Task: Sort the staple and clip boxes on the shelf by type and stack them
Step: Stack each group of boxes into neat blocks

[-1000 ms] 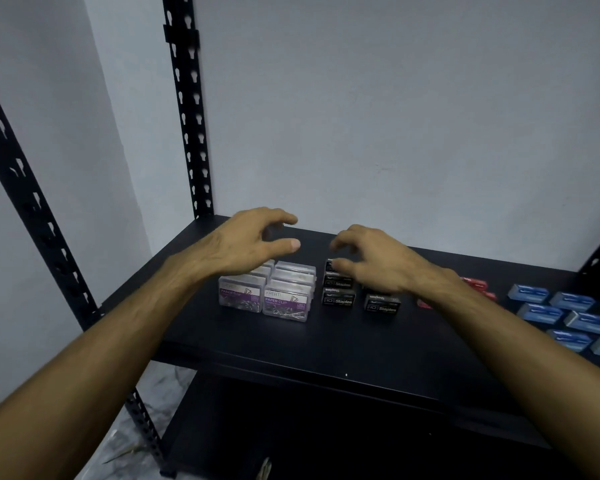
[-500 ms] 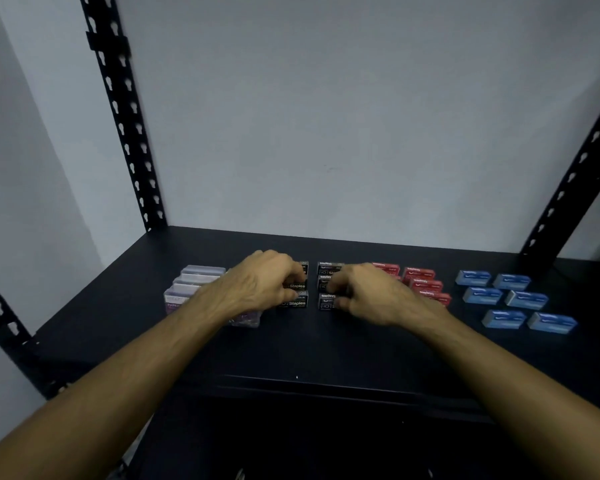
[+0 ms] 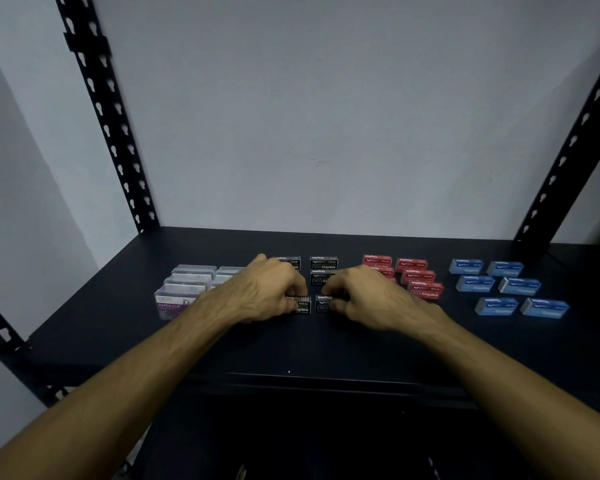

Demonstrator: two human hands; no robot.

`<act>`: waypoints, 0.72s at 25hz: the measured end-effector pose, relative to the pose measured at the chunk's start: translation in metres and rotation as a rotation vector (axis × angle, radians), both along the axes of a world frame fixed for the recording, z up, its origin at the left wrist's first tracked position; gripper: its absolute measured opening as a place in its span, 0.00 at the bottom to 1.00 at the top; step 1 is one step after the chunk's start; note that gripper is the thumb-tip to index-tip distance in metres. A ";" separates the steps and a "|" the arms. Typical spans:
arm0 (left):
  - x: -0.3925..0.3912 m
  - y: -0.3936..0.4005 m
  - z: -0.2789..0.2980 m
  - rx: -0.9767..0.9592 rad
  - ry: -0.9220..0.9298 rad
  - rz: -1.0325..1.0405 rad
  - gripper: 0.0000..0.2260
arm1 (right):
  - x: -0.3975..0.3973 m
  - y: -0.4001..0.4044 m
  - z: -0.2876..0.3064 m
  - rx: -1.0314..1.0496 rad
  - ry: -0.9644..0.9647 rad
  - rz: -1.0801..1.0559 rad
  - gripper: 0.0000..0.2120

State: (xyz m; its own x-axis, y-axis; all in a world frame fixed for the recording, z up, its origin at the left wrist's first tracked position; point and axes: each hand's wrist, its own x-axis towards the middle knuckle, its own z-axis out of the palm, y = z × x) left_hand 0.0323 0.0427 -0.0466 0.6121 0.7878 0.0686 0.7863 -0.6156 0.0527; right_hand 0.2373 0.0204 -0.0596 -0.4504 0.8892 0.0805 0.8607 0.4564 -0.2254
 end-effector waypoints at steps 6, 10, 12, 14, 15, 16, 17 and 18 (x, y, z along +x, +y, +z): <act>0.004 -0.010 0.000 -0.032 -0.053 -0.045 0.10 | 0.007 -0.017 -0.002 -0.008 0.047 0.007 0.09; 0.006 -0.014 0.000 -0.026 -0.047 -0.050 0.10 | 0.006 -0.020 -0.004 0.003 0.064 -0.003 0.10; 0.006 -0.015 0.001 -0.032 -0.041 -0.044 0.10 | 0.005 -0.021 -0.004 -0.002 0.071 0.000 0.10; 0.006 -0.014 0.001 -0.036 -0.037 -0.040 0.10 | 0.004 -0.021 -0.004 -0.001 0.072 0.004 0.10; 0.006 -0.014 0.001 -0.037 -0.036 -0.040 0.10 | 0.004 -0.020 -0.004 0.000 0.070 0.005 0.10; 0.006 -0.014 0.001 -0.040 -0.033 -0.040 0.11 | 0.004 -0.020 -0.004 -0.003 0.069 0.006 0.11; 0.006 -0.014 0.001 -0.047 -0.031 -0.041 0.11 | 0.004 -0.020 -0.004 -0.006 0.067 0.006 0.11; 0.006 -0.014 0.001 -0.061 -0.035 -0.041 0.12 | 0.004 -0.021 -0.003 -0.006 0.063 0.006 0.11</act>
